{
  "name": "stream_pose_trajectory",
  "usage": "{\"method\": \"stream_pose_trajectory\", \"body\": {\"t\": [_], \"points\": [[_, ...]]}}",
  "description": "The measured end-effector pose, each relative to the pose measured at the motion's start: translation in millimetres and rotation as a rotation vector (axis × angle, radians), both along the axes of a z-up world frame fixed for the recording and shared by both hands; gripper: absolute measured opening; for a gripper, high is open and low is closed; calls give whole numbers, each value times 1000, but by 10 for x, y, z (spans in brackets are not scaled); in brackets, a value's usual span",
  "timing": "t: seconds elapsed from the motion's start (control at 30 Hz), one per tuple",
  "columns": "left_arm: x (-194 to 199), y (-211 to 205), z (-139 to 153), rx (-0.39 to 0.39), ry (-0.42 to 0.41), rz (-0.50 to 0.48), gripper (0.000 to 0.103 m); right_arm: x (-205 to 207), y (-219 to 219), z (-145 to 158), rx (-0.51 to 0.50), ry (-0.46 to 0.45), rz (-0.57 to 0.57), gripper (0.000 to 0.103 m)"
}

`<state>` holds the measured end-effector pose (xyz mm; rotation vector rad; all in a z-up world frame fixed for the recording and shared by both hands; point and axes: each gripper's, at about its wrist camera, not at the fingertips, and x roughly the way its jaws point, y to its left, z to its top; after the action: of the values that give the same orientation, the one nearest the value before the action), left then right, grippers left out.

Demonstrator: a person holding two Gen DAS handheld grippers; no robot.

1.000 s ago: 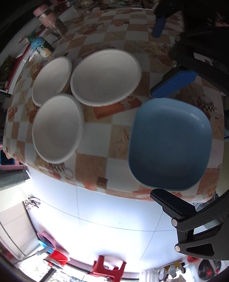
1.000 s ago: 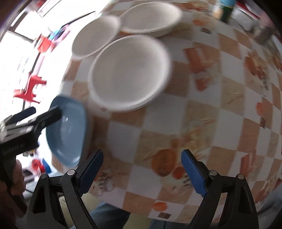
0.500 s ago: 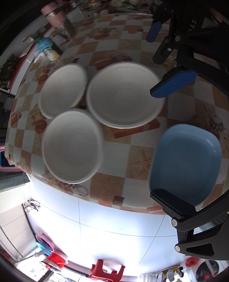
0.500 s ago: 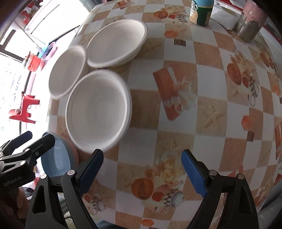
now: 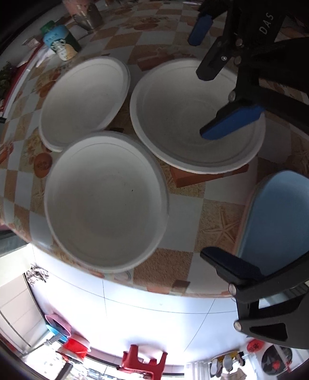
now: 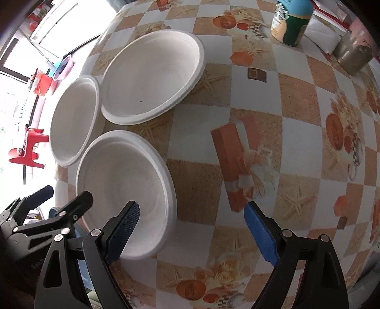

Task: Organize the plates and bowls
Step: 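Open the right gripper and move it to a white paper bowl, then grasp the white paper bowl's rim with the right gripper and lift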

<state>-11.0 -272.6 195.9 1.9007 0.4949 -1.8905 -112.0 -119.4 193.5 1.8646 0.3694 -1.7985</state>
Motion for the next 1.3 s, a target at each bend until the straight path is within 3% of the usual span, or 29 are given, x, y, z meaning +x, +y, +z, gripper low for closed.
{"method": "stream_pose_trajectory", "body": {"t": [0.23,0.27,0.3,0.4,0.43,0.47,0.5,0.7,0.97,1.3], "points": [[-98,30,-258,57,-54,7,53,5,-141,-159,21,-21,52,90],[-109,42,-281,64,-55,8,50,9,-157,-178,23,-23,57,83],[-116,55,-296,69,-54,6,43,11,-166,-192,21,-29,60,66],[-186,138,-330,92,-46,-13,27,4,-175,-299,4,-88,41,37],[-215,173,-330,88,-47,-27,26,-2,-170,-294,-6,-83,39,33],[-256,249,-352,81,-45,-41,26,-4,-169,-303,-17,-94,42,17],[-277,283,-354,70,-50,-52,26,-5,-150,-325,-29,-119,38,13],[-351,539,-351,58,-58,-101,26,77,76,-384,-17,-119,19,14],[-346,1245,-338,45,-74,-237,26,186,693,-444,7,-148,-38,14],[-399,2105,-408,111,-110,-400,26,356,1562,-550,74,-172,-119,17]]}}
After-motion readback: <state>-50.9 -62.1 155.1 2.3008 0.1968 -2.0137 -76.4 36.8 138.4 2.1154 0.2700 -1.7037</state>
